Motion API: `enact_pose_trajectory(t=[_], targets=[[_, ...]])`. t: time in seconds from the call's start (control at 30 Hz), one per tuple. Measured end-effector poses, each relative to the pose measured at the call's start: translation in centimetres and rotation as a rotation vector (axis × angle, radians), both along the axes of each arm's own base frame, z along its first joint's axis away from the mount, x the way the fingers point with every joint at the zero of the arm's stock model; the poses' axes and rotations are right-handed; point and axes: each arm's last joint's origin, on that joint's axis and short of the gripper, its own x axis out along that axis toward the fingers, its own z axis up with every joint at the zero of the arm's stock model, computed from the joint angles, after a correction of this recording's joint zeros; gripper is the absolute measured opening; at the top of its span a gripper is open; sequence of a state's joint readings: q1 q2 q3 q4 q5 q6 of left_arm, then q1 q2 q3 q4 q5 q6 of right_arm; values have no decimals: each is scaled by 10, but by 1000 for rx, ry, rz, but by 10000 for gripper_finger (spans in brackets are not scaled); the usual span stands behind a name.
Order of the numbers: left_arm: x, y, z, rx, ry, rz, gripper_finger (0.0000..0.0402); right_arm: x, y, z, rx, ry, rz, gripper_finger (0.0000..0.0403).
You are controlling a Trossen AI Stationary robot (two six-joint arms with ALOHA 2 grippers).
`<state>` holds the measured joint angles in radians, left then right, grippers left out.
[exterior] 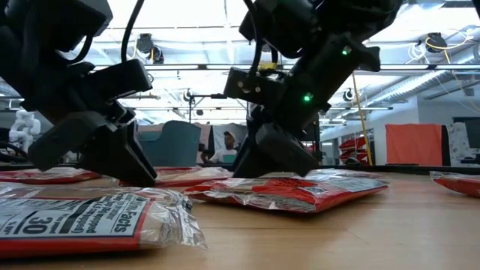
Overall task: Sort popcorn bags into baskets
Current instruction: Put the red popcorn bag into the blue bin
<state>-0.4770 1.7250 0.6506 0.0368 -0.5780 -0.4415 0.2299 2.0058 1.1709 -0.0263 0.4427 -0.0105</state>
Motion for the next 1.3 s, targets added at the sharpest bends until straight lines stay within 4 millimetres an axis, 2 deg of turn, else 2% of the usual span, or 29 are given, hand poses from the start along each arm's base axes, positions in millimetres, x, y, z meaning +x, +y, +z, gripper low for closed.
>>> enact_pose_trajectory(t=[0.1, 0.17, 0.33, 0.4, 0.63, 0.77, 0.93, 1.1, 1.2, 1.3], targets=[[1, -2, 1, 9, -9, -27, 106, 3, -11, 0, 82, 1, -24, 161], [1, -2, 1, 20, -8, -43, 104, 4, -16, -1, 99, -3, -49, 142], [2, -3, 1, 34, -10, -63, 104, 4, -19, -2, 88, 7, -41, 40], [2, -3, 2, 39, -13, -76, 104, 4, -19, -2, 87, 7, -39, 11], [1, -21, 31, 76, -131, -117, 104, 6, -11, 4, 147, -69, -72, 2], [-6, -29, 31, 181, -156, -108, 121, 8, -10, 10, 208, -121, -89, 0], [-11, -25, 12, 270, -101, -79, 190, 9, -10, 10, 226, -138, -98, 0], [-8, -22, -4, 307, -47, -81, 253, 12, -10, 12, 257, -159, -79, 0], [-4, -19, -11, 318, -40, -51, 266, 12, -13, 12, 264, -159, -86, 0], [-2, -14, -16, 336, -18, -36, 254, 13, -14, 12, 275, -161, -86, 0]])
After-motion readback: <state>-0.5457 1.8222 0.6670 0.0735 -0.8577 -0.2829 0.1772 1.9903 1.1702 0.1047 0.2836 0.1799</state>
